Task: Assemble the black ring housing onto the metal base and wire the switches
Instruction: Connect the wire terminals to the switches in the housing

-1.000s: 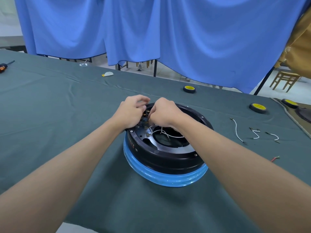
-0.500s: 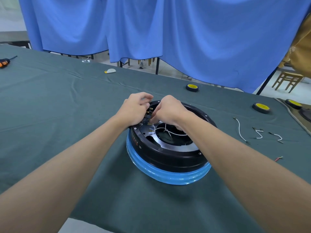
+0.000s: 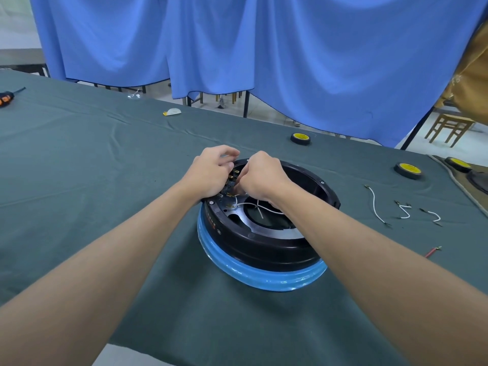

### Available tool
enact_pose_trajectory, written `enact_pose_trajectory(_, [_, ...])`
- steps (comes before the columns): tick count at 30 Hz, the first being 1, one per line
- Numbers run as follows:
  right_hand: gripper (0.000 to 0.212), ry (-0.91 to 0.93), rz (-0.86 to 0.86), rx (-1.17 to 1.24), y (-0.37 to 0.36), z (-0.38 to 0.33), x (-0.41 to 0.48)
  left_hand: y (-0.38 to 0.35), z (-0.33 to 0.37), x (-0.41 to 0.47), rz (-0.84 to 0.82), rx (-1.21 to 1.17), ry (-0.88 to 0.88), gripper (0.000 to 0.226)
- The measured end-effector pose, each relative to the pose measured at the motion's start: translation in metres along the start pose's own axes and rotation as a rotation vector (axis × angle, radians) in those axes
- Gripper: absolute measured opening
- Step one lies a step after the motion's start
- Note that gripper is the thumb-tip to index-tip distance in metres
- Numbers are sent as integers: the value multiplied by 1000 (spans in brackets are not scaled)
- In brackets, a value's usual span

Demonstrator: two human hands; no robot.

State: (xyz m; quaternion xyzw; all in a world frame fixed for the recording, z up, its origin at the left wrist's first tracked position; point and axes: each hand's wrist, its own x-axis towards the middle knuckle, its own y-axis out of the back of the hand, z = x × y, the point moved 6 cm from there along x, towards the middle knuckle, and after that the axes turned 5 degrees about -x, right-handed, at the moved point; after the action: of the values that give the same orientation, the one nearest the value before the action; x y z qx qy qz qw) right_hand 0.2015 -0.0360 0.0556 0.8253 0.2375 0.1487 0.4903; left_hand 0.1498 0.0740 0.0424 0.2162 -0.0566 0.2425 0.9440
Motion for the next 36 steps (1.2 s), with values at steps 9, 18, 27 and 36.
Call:
enact_pose_trajectory(9, [20,-104,30,123,-1,-4,-7,-1,4,-3,9,31,2,35])
enact_pose_trajectory(18, [24,-157,74,200,-3,-5,-9,-1,1,-1,7,-2,16,35])
enact_pose_trajectory(27, [9,95,-15,12,11,-10,-20,0,0,-3,8,-82,44,32])
enact_pose_trajectory(36, [17,67,-3,-54,3,-15,-30,0,3,-6,29,-112,54,31])
